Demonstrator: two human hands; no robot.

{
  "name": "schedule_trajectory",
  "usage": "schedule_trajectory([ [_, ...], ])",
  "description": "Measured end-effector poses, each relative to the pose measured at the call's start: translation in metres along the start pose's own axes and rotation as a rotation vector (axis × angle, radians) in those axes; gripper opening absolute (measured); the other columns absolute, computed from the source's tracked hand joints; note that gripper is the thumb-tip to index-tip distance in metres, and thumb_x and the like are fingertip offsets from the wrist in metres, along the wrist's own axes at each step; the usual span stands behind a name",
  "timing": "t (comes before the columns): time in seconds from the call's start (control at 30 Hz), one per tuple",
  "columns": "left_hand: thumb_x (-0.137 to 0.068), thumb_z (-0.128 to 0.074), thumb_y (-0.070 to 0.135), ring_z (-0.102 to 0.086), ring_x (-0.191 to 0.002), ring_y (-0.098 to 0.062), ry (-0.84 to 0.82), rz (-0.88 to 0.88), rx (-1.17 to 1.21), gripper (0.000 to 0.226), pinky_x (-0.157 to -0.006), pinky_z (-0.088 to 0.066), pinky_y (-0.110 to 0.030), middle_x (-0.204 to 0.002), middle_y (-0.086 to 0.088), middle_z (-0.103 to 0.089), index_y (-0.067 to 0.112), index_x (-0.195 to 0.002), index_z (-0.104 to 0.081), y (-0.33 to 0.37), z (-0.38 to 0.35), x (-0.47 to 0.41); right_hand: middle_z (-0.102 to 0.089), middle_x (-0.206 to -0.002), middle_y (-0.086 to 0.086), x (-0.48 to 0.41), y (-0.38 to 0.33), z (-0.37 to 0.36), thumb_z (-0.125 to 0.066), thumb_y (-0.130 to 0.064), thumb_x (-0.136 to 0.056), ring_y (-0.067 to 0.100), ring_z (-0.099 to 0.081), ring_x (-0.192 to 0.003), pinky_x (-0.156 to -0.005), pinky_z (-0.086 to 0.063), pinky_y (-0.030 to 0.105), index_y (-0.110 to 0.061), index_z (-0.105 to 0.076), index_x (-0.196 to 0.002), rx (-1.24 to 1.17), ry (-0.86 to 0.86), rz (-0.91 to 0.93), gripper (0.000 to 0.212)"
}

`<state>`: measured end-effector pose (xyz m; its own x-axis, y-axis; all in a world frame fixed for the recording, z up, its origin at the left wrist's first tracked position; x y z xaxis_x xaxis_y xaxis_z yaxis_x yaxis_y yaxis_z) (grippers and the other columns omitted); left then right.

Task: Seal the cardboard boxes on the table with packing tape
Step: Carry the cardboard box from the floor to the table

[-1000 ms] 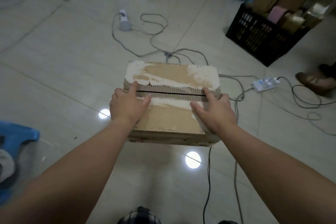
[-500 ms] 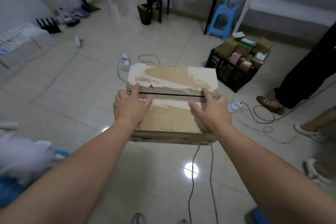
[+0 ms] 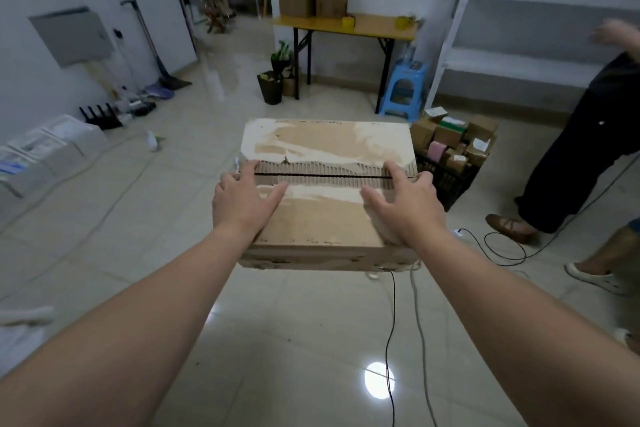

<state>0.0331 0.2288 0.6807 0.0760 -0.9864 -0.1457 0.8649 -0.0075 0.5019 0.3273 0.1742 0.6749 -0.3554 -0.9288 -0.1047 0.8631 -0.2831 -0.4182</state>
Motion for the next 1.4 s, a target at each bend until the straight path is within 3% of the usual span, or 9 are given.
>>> schedule_trajectory([
  [0.13,-0.082,-0.053,0.061,-0.042,-0.119,-0.036,0.015,-0.002,0.046,0.067,-0.099,-0.036,-0.041,-0.131,-0.018,-0.044,0.028,-0.139,-0.038,-0.013,0.012,-0.033,-0.035,-0.127,0.015,-0.029,-0.024,-0.005,-0.039,-0.078,-0.078,0.033,-0.047,-0.109,-0.083,-0.047,0.041,-0.042,-0.025,-0.143,-0.002,0.016,0.027,0.075],
  [0.3,-0.083,-0.053,0.061,-0.043,-0.120,-0.035,0.010,0.003,0.037,0.067,-0.098,-0.037,-0.041,-0.132,-0.016,-0.045,0.028,-0.139,-0.039,-0.015,0.002,-0.090,-0.036,-0.129,0.015,-0.084,-0.038,-0.022,-0.040,-0.078,-0.077,0.034,-0.045,-0.114,-0.080,-0.044,0.038,-0.043,-0.028,-0.141,0.009,0.024,0.007,0.075],
  [0.63,-0.083,-0.057,0.055,-0.042,-0.124,-0.033,-0.012,0.007,0.112,0.068,-0.100,-0.036,-0.040,-0.138,-0.014,-0.044,0.026,-0.142,-0.038,0.023,-0.024,-0.260,-0.037,-0.128,0.012,-0.262,-0.069,-0.031,-0.041,-0.079,-0.076,0.031,-0.048,-0.111,-0.067,-0.039,0.032,-0.043,-0.029,-0.140,-0.015,0.048,0.025,0.075],
  [0.87,-0.083,-0.058,0.053,-0.040,-0.127,-0.033,0.011,0.028,0.134,0.070,-0.103,-0.034,-0.040,-0.141,-0.014,-0.042,0.025,-0.143,-0.037,0.025,-0.047,-0.369,-0.036,-0.135,0.015,-0.371,-0.099,-0.053,-0.049,-0.073,-0.079,0.035,-0.046,-0.118,-0.078,-0.041,0.036,-0.039,-0.031,-0.143,-0.059,0.037,0.069,0.074],
  [1.07,-0.082,-0.058,0.054,-0.041,-0.126,-0.032,-0.013,0.017,0.125,0.069,-0.102,-0.035,-0.039,-0.139,-0.013,-0.044,0.026,-0.142,-0.037,0.017,-0.087,-0.477,-0.038,-0.131,0.013,-0.459,-0.113,-0.104,-0.048,-0.073,-0.079,0.033,-0.048,-0.115,-0.072,-0.038,0.033,-0.039,-0.031,-0.142,-0.087,0.036,0.016,0.074],
  [1.27,-0.082,-0.057,0.054,-0.039,-0.127,-0.033,-0.071,-0.031,0.098,0.070,-0.103,-0.035,-0.041,-0.141,-0.014,-0.041,0.025,-0.143,-0.036,-0.009,-0.123,-0.621,-0.036,-0.134,0.011,-0.568,-0.153,-0.170,-0.047,-0.074,-0.078,0.033,-0.046,-0.118,-0.086,-0.048,0.042,-0.041,-0.027,-0.142,-0.153,0.029,-0.087,0.074],
  [1.4,-0.082,-0.055,0.056,-0.039,-0.127,-0.035,-0.102,-0.046,0.057,0.072,-0.102,-0.035,-0.042,-0.142,-0.016,-0.038,0.025,-0.143,-0.034,-0.027,-0.140,-0.712,-0.036,-0.132,0.009,-0.636,-0.186,-0.209,-0.047,-0.072,-0.079,0.031,-0.045,-0.118,-0.078,-0.042,0.036,-0.041,-0.028,-0.141,-0.169,0.033,-0.138,0.072],
])
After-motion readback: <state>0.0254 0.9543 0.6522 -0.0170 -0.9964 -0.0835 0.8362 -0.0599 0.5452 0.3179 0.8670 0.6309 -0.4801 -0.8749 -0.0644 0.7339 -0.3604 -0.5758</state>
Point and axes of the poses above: each hand's wrist, its own x-axis away from the middle knuckle, its own z-axis out of the back of the hand, y = z × x, the point moved 10 cm from there along -x, towards the middle knuckle
